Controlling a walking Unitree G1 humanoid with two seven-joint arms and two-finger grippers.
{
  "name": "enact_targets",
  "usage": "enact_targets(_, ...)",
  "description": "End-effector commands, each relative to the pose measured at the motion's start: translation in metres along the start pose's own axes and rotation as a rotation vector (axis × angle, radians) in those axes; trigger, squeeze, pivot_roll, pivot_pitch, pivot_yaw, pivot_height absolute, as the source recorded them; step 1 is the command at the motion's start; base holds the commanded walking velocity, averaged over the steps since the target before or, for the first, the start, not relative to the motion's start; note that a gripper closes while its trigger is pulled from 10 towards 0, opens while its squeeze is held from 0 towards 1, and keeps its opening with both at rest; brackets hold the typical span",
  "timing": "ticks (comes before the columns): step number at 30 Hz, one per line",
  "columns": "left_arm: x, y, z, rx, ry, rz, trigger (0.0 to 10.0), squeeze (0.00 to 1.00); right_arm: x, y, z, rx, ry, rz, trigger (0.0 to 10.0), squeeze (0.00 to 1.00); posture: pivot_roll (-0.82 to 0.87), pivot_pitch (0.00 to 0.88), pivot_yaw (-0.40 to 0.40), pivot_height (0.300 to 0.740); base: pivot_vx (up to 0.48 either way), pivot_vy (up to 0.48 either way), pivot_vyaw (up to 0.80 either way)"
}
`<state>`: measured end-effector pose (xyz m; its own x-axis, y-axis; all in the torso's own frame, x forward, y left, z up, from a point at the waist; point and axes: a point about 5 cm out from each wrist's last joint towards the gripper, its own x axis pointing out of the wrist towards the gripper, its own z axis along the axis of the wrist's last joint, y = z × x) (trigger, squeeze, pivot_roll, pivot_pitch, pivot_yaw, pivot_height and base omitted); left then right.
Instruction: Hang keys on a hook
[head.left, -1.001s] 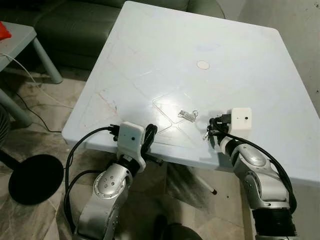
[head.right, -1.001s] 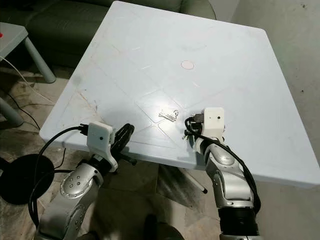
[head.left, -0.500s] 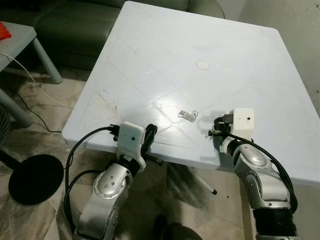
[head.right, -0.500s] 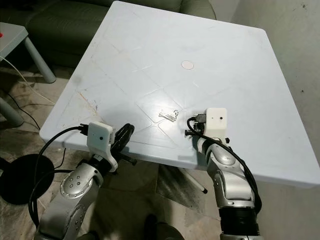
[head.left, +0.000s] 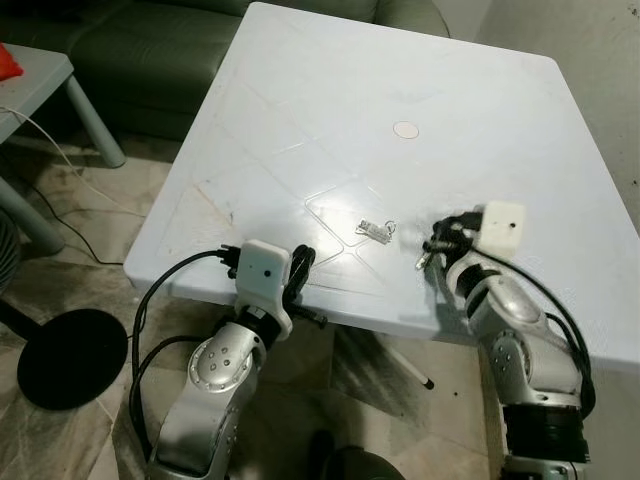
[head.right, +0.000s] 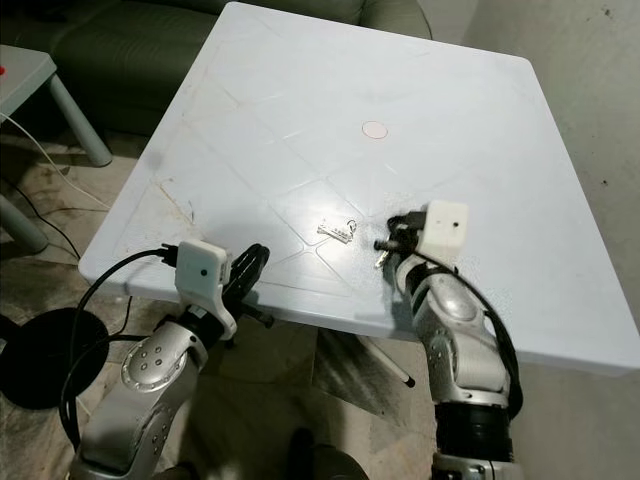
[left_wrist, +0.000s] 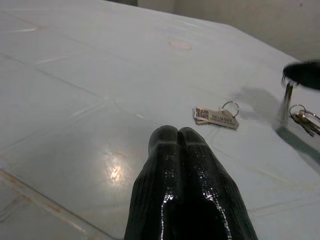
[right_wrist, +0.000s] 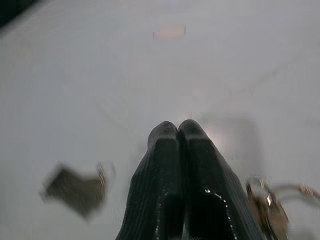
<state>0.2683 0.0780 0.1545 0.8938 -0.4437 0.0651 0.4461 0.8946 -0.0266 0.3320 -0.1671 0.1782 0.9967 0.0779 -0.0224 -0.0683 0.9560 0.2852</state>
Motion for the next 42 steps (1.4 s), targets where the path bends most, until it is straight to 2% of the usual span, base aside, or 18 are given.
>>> enact_targets(1,0.002,0.001,-0.002,0.002,0.006,0.003,10.0,0.00,-0.001,-0.003,0.008,0.038,-0.028,-0.006,0.0,0.00,-0.01,0.208,-0.094,0.740,0.000,0.000,0.00)
enact_targets(4,0.007,0.004,0.003,-0.002,-0.013,0.017,10.0,0.00,0.002,0.000,0.022,0.107,-0.064,-0.004,0.0,0.00,-0.01,0.190,-0.093,0.740,0.000,0.000,0.00)
enact_targets(9,0.014,0.011,0.009,0.003,-0.042,0.037,10.0,0.00,0.004,0.004,0.032,0.080,-0.101,0.007,0.0,0.00,-0.01,0.163,-0.092,0.740,0.000,0.000,0.00)
enact_targets(13,0.022,0.027,0.022,-0.010,-0.092,0.102,10.0,0.00,0.004,0.006,0.037,0.023,-0.143,0.007,0.0,0.00,-0.01,0.131,-0.086,0.740,0.000,0.000,0.00)
enact_targets(14,0.022,0.027,0.022,-0.010,-0.092,0.102,10.0,0.00,0.004,0.006,0.037,0.023,-0.143,0.007,0.0,0.00,-0.01,0.131,-0.086,0.740,0.000,0.000,0.00)
enact_targets(15,0.026,0.038,0.031,-0.033,-0.124,0.151,10.0,0.00,0.002,0.007,0.038,0.004,-0.155,0.007,0.0,0.00,-0.01,0.116,-0.081,0.740,0.000,0.000,0.00)
enact_targets(18,0.028,0.049,0.038,-0.059,-0.149,0.190,10.0,0.00,0.000,0.008,0.040,-0.076,-0.190,0.001,0.0,0.00,-0.01,0.103,-0.076,0.740,0.000,0.000,0.00)
enact_targets(22,0.028,0.068,0.042,-0.034,-0.158,0.247,10.0,0.00,-0.005,0.011,0.037,-0.142,-0.215,-0.009,0.0,0.00,-0.01,0.081,-0.070,0.740,0.000,0.000,0.00)
enact_targets(23,0.026,0.072,0.041,-0.031,-0.158,0.261,10.0,0.00,-0.010,0.012,0.033,-0.159,-0.231,-0.015,3.0,0.00,-0.01,0.079,-0.070,0.740,0.000,0.000,0.00)
enact_targets(24,0.023,0.074,0.039,-0.028,-0.154,0.265,10.0,0.00,-0.014,0.013,0.030,-0.168,-0.251,-0.012,7.3,0.00,-0.01,0.079,-0.070,0.740,0.000,0.000,0.00)
enact_targets(25,0.021,0.074,0.037,-0.025,-0.148,0.260,10.0,0.00,-0.017,0.014,0.027,-0.187,-0.261,0.002,10.0,0.00,-0.01,0.077,-0.070,0.740,0.000,0.000,0.00)
enact_targets(31,0.011,0.070,0.020,-0.030,-0.111,0.250,10.0,0.00,-0.027,0.016,0.004,-0.225,-0.252,0.056,10.0,0.00,0.00,0.078,-0.067,0.740,0.000,0.000,0.00)
enact_targets(34,0.004,0.068,0.005,-0.054,-0.084,0.263,10.0,0.00,-0.031,0.015,-0.007,-0.192,-0.239,0.092,10.0,0.00,0.00,0.072,-0.070,0.740,0.000,0.000,0.00)
enact_targets(35,0.002,0.068,0.003,-0.055,-0.082,0.267,10.0,0.00,-0.031,0.014,-0.011,-0.207,-0.227,0.088,10.0,0.00,0.01,0.071,-0.070,0.740,0.000,0.000,0.00)
enact_targets(40,0.001,0.078,0.009,-0.069,-0.110,0.309,10.0,0.00,-0.027,0.010,-0.011,-0.215,-0.228,0.071,10.0,0.00,0.02,0.065,-0.071,0.740,0.000,0.000,0.00)
enact_targets(42,0.002,0.084,0.013,-0.069,-0.122,0.325,10.0,0.00,-0.025,0.008,-0.011,-0.259,-0.235,0.052,10.0,0.00,0.02,0.057,-0.072,0.740,0.000,0.000,0.00)
